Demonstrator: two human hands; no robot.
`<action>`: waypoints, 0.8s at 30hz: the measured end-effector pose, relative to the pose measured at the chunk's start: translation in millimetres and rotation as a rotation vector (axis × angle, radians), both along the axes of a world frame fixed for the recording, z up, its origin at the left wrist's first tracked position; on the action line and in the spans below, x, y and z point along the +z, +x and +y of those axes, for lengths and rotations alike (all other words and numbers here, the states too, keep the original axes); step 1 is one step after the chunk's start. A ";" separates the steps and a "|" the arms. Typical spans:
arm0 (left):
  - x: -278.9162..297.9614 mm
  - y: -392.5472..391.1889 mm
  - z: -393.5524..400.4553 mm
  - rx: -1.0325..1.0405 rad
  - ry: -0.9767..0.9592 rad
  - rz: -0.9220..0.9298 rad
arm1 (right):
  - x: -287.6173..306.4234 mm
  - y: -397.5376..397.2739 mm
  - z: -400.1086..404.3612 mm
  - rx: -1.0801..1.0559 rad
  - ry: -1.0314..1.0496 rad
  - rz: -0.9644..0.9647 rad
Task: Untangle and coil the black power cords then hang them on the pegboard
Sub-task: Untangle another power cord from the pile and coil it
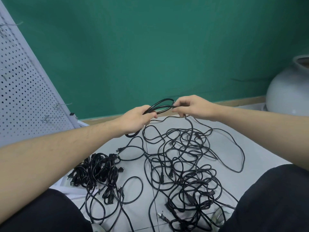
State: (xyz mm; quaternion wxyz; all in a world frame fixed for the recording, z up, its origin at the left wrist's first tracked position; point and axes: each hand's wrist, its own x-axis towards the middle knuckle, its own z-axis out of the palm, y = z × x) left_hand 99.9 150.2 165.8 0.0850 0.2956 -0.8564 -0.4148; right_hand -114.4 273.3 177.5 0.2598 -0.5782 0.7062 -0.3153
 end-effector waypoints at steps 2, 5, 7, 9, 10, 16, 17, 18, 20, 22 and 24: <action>-1.5 1.0 0.1 0.004 0.032 -0.010 | -1.7 -3.8 1.1 -0.001 -0.029 -0.015; 0.0 0.7 4.0 -0.011 0.102 0.000 | -3.3 -2.6 1.9 -0.066 -0.166 0.028; 3.5 1.0 6.0 -0.043 0.176 0.019 | -2.9 -2.6 2.7 -0.146 -0.277 0.097; 7.1 2.6 6.9 -0.081 0.286 0.041 | 0.7 -5.1 3.6 -0.255 -0.330 0.198; 8.6 3.5 7.6 -0.095 0.336 0.054 | 3.1 -5.9 3.8 -0.303 -0.318 0.223; 12.3 6.5 11.7 -0.111 0.509 0.113 | 7.5 6.4 -3.8 -0.264 -0.145 -0.201; 12.1 7.2 12.2 -0.108 0.512 0.114 | 10.7 9.6 -5.7 -0.272 -0.161 -0.293; 11.8 7.8 12.6 -0.101 0.520 0.122 | 14.3 13.0 -7.9 -0.284 -0.172 -0.355; 11.1 7.5 13.3 -0.075 0.555 0.157 | 18.2 21.6 -13.0 -0.315 -0.160 -0.447; 10.8 5.8 14.7 -0.047 0.580 0.211 | 16.2 29.1 -17.0 -0.326 -0.092 -0.551; 10.6 4.3 15.6 -0.020 0.568 0.262 | 14.4 34.3 -19.5 -0.309 -0.034 -0.664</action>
